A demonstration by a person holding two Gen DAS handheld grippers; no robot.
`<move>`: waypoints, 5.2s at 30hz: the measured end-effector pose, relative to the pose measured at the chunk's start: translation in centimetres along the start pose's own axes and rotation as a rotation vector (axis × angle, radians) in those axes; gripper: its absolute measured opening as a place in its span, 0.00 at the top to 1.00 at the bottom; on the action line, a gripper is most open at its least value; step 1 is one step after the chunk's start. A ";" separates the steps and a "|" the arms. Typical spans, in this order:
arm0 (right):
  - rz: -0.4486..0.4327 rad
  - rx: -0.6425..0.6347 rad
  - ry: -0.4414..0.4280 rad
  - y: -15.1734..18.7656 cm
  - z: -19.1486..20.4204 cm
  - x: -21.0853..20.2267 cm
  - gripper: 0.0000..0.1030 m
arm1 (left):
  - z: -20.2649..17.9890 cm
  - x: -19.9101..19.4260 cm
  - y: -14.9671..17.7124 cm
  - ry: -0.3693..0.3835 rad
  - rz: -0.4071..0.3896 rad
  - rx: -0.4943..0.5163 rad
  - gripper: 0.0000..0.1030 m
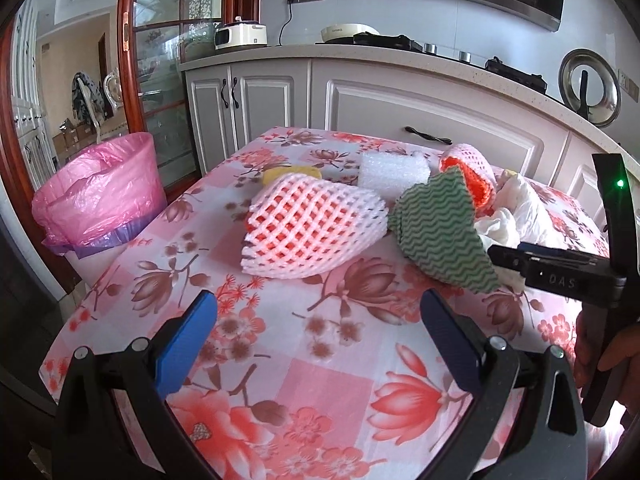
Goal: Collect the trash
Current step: 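Grasp the folded white tissue pad with the right gripper, then grasp the green zigzag cloth with the left gripper while the right holds the tissue pad, then carry the green cloth and tissue pad over the pink bin with both grippers, then open both grippers over the bin and move back to the table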
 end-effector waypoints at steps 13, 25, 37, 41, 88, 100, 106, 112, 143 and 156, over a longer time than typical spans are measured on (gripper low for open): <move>0.027 -0.060 -0.013 1.4 2.6 0.2 0.44 | -1.2 -0.3 0.1 0.018 -0.002 0.020 0.05; -0.035 -0.075 -0.004 2.1 2.1 -2.2 0.67 | -1.9 0.6 -1.7 0.042 -0.011 -0.025 0.05; -0.103 0.000 -0.007 2.2 -1.8 -6.0 0.68 | -7.7 5.0 -4.1 0.083 -0.003 -0.012 0.07; -0.118 0.024 -0.022 2.2 -2.7 -6.6 0.68 | -9.2 6.8 -4.3 0.094 0.036 0.006 0.31; -0.249 -0.269 -0.175 1.5 20.2 -12.7 0.68 | 6.9 -13.2 0.5 0.039 -0.164 -0.062 0.84; -0.199 -0.372 -0.343 -5.1 30.4 -5.5 0.68 | 19.2 -12.4 -2.4 -0.128 -0.160 -0.161 0.84; -0.177 -0.381 -0.409 -8.9 34.7 -1.6 0.68 | 24.6 -10.2 -6.1 -0.198 -0.169 -0.181 0.84; -0.160 -0.402 -0.450 -12.2 38.4 2.2 0.68 | 28.9 -6.8 -9.8 -0.248 -0.168 -0.194 0.84; -0.136 -0.360 -0.435 -14.0 36.8 5.4 0.57 | 33.7 -4.2 -9.0 -0.313 -0.178 -0.370 0.17; -0.239 -0.348 -0.316 -6.1 27.1 -7.4 0.40 | 19.4 -11.6 -5.1 -0.227 -0.191 -0.185 0.05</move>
Point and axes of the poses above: each gripper's, at about its wrist camera, not at the fingertips, and x roughly the way its jaws point, z to its left, y to its underside, the point moved 2 cm from there along x, roughly the way its jaws point, and after that the axes turned 1 degree about x, right-handed, at the moved point
